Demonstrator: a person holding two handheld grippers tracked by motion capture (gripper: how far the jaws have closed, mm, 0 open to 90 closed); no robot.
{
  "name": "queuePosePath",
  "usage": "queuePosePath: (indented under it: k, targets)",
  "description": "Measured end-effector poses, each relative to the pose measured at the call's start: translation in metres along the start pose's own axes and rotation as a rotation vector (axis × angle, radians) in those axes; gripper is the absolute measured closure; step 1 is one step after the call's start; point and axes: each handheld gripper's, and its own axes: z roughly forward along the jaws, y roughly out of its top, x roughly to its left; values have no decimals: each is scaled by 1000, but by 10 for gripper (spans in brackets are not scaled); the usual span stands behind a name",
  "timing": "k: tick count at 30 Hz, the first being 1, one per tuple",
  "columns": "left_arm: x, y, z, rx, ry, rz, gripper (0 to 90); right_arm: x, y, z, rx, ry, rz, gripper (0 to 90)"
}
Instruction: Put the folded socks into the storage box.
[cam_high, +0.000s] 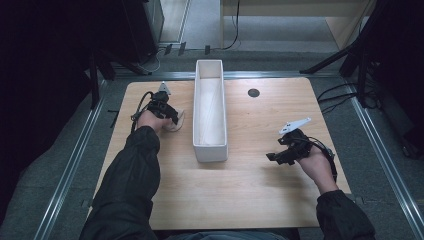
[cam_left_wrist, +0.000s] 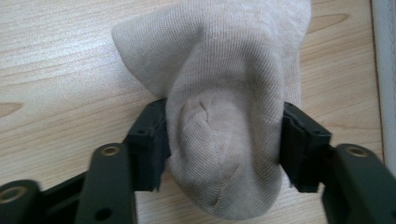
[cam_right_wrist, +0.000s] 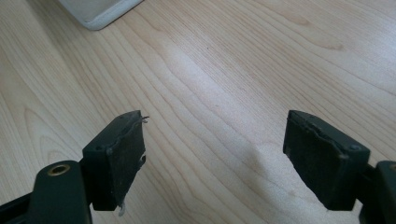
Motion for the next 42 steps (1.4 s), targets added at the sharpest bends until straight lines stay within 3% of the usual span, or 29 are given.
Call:
queuePosePath:
  k: [6, 11, 14, 18, 25, 33, 42]
  targets:
    - [-1, -1, 0, -6, 5, 4, 565, 0, 1, 0, 2, 1, -7, 206]
    - [-3, -1, -1, -1, 2, 6, 626, 1, 1, 0, -9, 5, -5, 206]
    - [-1, 0, -1, 34, -29, -42, 637, 0, 1, 0, -14, 7, 1, 206]
    - [2, 1, -3, 47, -40, -62, 653, 0, 1, -1, -17, 9, 6, 206]
    - [2, 1, -10, 58, -39, -87, 657, -1, 2, 0, -19, 7, 4, 206]
    - [5, -6, -32, 66, -58, -120, 656, -1, 5, 2, -12, 17, -10, 206]
    - [-4, -14, -51, 58, -68, -133, 652, 0, 9, 5, -7, 18, -14, 206]
